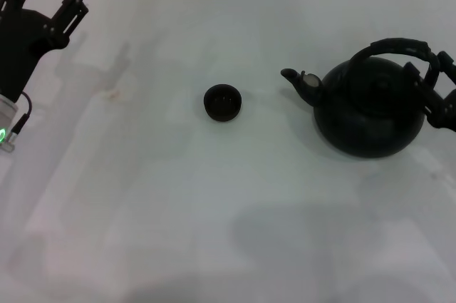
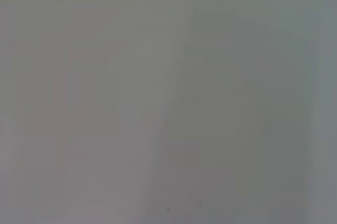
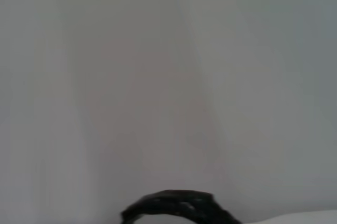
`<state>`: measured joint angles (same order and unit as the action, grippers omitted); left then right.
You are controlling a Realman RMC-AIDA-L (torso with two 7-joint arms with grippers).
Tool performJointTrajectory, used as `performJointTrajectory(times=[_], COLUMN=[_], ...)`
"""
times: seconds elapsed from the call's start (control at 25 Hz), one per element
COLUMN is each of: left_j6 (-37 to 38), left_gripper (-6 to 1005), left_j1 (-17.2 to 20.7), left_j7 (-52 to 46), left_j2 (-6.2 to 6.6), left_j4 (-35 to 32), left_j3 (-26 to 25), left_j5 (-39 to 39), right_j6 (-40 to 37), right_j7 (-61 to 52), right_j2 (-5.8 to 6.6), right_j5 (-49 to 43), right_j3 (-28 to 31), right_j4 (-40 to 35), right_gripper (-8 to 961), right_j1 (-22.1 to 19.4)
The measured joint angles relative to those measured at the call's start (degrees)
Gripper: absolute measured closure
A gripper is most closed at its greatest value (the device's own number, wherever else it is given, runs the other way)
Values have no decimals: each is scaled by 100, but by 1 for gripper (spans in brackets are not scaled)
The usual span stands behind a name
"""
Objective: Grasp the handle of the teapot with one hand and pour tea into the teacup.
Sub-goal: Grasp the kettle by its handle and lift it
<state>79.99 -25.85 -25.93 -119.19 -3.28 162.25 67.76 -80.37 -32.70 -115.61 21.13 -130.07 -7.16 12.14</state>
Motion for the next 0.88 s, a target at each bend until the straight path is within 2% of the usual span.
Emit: performJointTrajectory(times=[0.28, 0.44, 0.88], left_j6=[-1, -1, -1], left_gripper=[137, 137, 138], left_j1=[27, 7, 14], left_j7=[1, 1, -27], left_j2=[10, 10, 11], left_j4=[3, 3, -6], left_j3=[-1, -1, 0], left_j5=[15, 18, 18], right_j6=[334, 338, 276], right_j7=[0, 2, 7], right_j2=[-8, -4, 12], right_j5=[36, 26, -40], right_j3=[164, 157, 58], right_j4=[-120, -120, -118], right_gripper=[224, 443, 696], right_j1=[15, 11, 43])
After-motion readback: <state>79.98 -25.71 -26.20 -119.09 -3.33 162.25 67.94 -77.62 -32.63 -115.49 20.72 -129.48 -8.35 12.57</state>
